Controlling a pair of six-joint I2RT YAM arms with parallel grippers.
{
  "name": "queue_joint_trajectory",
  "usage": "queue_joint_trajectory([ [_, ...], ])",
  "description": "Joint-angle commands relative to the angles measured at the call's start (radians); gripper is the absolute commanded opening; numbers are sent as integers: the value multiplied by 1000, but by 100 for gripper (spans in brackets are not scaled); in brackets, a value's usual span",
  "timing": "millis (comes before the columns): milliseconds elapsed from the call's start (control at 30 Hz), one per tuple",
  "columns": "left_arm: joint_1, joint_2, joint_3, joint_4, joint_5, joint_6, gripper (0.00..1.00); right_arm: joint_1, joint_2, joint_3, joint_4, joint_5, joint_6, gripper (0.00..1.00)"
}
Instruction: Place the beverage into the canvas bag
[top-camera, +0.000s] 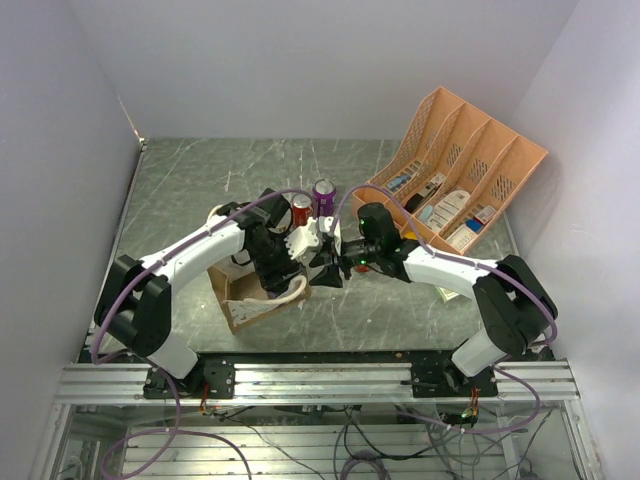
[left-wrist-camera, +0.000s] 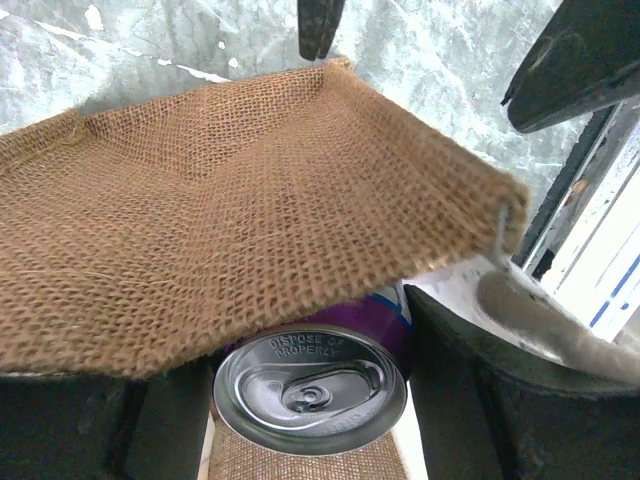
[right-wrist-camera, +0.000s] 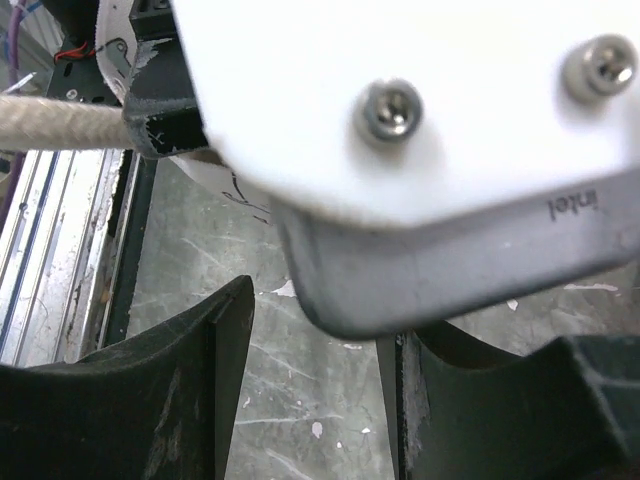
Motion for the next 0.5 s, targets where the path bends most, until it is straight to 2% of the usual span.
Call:
queue_joint_trajectory([
  [0,-12,10,-3,66,-11,-26,45,5,18,4,9,-12,-13,50],
  [267,-17,9,-6,64,-16,-33,59,4,31,14,-12,-4,-32,49],
  [467,-18,-8,-6,64,-20,-40,64,4,37,23,-29,1,-42,49],
])
